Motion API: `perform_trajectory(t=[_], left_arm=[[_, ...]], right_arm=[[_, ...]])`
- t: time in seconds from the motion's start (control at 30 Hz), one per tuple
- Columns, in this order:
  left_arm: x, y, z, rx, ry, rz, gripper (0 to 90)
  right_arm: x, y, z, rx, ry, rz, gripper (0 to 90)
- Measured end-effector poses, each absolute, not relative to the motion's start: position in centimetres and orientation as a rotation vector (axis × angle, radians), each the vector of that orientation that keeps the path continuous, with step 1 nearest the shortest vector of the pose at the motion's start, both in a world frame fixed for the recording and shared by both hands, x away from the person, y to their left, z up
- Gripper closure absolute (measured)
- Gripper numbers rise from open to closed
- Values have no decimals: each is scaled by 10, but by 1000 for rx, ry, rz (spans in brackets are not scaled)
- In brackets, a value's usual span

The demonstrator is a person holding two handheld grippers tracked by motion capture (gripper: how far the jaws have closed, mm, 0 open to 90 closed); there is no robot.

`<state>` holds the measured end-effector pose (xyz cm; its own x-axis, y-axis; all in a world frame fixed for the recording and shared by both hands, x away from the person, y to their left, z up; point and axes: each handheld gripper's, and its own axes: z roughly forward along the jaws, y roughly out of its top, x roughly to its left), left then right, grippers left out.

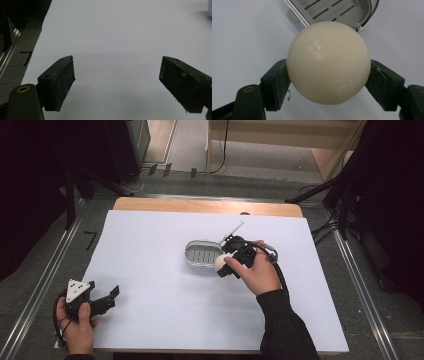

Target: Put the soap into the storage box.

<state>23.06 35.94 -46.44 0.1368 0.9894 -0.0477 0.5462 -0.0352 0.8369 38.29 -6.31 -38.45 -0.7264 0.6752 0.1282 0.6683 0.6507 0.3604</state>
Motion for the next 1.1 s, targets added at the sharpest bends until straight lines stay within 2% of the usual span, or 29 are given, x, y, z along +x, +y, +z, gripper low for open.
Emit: perform_trajectory(t=[1.1], left_arm=[[231, 360, -464, 1679, 1504, 755, 141]], right_arm=[[398, -36, -372, 1112, 2845, 611, 255]])
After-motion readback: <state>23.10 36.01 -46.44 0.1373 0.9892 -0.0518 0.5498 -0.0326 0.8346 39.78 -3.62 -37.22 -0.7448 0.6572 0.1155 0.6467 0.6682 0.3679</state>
